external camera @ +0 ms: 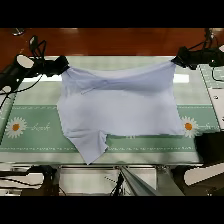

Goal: Fold the shirts.

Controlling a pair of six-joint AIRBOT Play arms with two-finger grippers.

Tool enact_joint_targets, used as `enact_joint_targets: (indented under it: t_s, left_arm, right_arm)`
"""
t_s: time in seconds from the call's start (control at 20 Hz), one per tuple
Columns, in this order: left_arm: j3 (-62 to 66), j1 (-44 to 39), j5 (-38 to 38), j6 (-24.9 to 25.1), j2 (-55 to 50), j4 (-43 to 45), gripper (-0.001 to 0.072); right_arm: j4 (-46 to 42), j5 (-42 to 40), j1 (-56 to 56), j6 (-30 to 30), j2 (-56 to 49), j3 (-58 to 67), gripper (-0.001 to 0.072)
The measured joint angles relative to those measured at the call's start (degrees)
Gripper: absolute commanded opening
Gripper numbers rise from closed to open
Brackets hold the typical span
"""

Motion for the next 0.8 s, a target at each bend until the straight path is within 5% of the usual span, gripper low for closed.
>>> enact_joint_targets:
  t_s: [0.5,0.8]
  left_arm:
    - [0.2,2.0,-22.6,2.2,-0.2,8.7,0.0017]
    - [-2.3,2.1,-29.3,2.5,-0.9,13.4,0.0018]
  right_arm:
    - [-9.5,17.0,-4.8,0.9,-1.7,0.5,0.0030]
    - [-14.5,20.3,-4.3,1.3,-1.7,-6.0,0.0030]
